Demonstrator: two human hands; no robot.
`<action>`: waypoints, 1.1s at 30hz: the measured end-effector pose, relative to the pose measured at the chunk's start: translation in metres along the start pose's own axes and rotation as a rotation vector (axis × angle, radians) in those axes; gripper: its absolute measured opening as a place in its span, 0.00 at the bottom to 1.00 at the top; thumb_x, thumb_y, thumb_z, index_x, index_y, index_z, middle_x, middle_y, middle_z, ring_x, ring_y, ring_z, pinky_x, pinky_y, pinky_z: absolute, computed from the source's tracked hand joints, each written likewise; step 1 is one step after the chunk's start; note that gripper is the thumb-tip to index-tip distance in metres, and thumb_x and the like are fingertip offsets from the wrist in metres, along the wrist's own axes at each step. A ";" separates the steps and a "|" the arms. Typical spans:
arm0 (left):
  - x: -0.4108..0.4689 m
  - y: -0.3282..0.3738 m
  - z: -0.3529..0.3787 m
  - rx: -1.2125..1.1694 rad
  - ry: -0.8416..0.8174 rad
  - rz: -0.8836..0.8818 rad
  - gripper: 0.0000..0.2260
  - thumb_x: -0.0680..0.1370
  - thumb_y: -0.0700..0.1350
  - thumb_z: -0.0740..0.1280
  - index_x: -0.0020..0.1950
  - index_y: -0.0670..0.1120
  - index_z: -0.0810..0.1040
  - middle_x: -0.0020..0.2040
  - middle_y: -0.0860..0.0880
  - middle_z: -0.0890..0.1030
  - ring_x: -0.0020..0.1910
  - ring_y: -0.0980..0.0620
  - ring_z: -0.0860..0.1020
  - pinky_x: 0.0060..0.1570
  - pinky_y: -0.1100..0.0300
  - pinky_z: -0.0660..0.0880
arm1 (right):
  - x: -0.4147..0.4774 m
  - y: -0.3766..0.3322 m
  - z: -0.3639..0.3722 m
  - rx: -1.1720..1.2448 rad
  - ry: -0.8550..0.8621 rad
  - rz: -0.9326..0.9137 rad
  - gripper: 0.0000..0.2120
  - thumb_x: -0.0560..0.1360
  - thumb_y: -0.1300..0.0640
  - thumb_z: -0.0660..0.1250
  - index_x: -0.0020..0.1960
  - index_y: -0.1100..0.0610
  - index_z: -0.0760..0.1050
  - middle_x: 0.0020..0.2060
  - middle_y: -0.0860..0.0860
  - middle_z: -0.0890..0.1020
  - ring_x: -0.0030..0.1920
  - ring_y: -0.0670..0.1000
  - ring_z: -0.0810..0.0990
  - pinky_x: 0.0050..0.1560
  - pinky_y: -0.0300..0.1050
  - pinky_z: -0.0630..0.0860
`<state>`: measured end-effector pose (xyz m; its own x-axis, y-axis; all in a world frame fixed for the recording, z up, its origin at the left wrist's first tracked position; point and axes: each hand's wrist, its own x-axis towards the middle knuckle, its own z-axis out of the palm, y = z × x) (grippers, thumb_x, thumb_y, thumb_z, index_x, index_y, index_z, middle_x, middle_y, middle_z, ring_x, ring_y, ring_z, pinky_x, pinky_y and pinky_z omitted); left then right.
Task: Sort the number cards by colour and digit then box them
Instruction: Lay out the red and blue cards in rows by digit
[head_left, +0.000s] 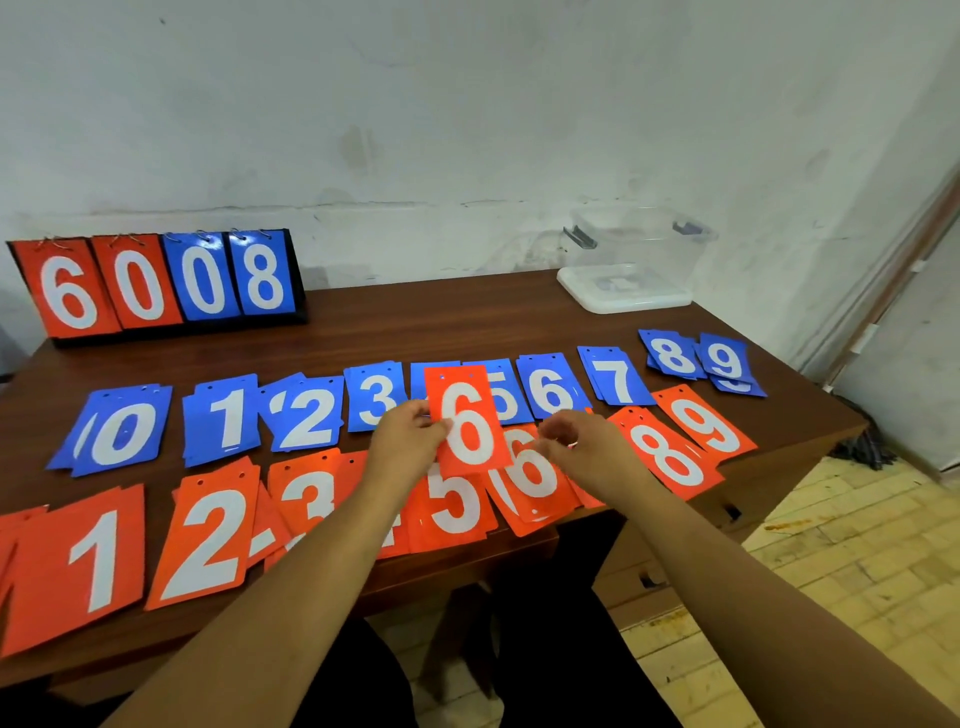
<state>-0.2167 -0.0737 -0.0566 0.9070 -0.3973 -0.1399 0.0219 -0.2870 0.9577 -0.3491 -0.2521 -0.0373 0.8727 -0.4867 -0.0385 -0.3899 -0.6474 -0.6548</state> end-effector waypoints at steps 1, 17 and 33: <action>0.003 -0.003 -0.004 0.013 0.044 -0.006 0.17 0.79 0.45 0.69 0.67 0.43 0.75 0.62 0.45 0.81 0.51 0.51 0.82 0.39 0.63 0.78 | -0.004 0.006 0.000 -0.101 -0.077 -0.020 0.19 0.73 0.43 0.71 0.61 0.48 0.77 0.57 0.44 0.79 0.55 0.44 0.77 0.50 0.38 0.75; 0.015 -0.019 -0.016 0.075 0.171 -0.089 0.16 0.80 0.47 0.68 0.66 0.45 0.76 0.62 0.45 0.81 0.56 0.46 0.82 0.32 0.64 0.74 | -0.018 0.037 0.016 -0.348 -0.149 -0.313 0.15 0.79 0.51 0.66 0.64 0.47 0.77 0.65 0.43 0.77 0.67 0.44 0.71 0.69 0.42 0.66; 0.018 -0.022 -0.015 0.050 0.168 -0.122 0.14 0.79 0.48 0.68 0.64 0.47 0.76 0.61 0.46 0.82 0.54 0.47 0.82 0.32 0.62 0.75 | -0.015 0.019 -0.001 -0.261 -0.420 -0.132 0.15 0.77 0.46 0.66 0.63 0.46 0.78 0.68 0.44 0.75 0.68 0.47 0.71 0.65 0.43 0.68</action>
<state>-0.1948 -0.0618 -0.0763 0.9564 -0.2071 -0.2057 0.1183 -0.3690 0.9219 -0.3697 -0.2573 -0.0485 0.9413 -0.1478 -0.3035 -0.2819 -0.8387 -0.4659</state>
